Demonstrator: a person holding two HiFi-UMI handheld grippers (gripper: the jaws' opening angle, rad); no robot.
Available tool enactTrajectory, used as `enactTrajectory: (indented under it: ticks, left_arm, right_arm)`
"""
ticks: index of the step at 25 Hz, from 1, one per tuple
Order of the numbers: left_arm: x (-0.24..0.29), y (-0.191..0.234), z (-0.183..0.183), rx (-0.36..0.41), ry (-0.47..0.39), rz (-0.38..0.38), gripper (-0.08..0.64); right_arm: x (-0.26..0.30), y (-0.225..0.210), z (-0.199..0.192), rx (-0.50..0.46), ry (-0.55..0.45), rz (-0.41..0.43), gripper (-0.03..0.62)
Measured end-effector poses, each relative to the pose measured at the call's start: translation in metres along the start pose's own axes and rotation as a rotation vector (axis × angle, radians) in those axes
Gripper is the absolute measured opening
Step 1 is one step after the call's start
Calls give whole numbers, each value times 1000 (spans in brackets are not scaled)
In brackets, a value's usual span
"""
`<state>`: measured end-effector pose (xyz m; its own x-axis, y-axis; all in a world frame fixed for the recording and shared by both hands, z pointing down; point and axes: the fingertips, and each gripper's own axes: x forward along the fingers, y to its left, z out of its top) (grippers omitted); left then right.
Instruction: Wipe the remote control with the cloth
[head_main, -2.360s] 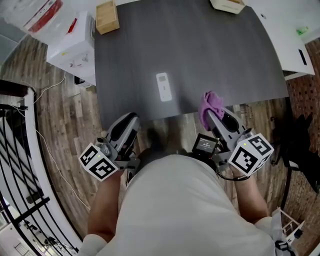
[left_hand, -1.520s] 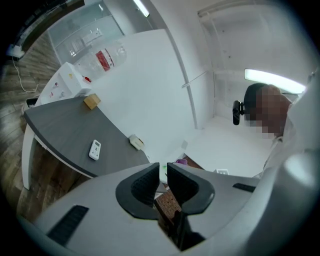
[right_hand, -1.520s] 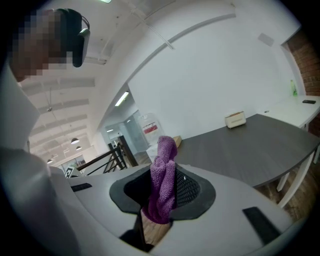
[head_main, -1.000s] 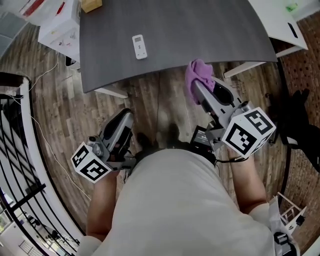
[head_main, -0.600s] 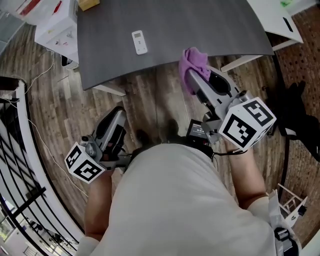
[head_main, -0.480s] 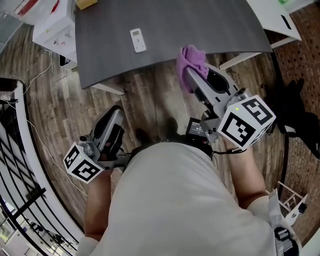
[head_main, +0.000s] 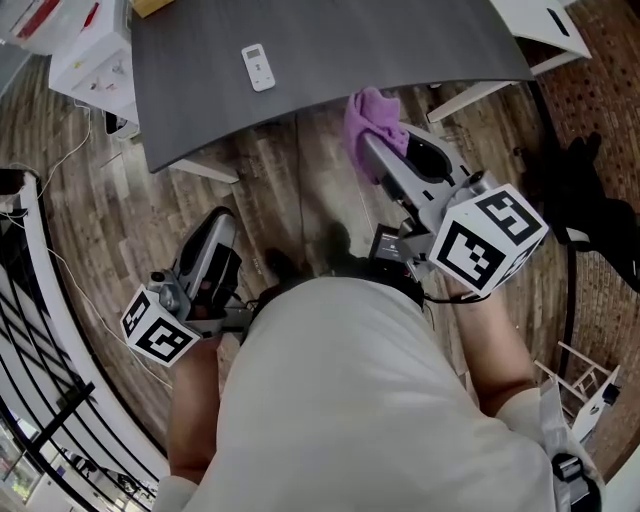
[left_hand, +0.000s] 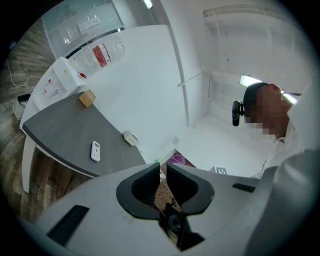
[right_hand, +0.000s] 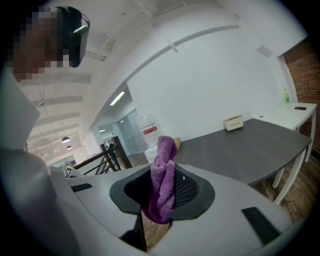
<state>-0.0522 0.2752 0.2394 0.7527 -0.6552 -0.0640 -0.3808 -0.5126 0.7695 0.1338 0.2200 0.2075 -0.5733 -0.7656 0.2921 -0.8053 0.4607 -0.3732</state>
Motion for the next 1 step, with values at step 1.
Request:
enactTrajectory:
  ticks: [1]
  left_arm:
    - [0, 0, -2, -3, 3, 1, 44]
  right_arm:
    - [-2, -2, -2, 2, 2, -5, 98]
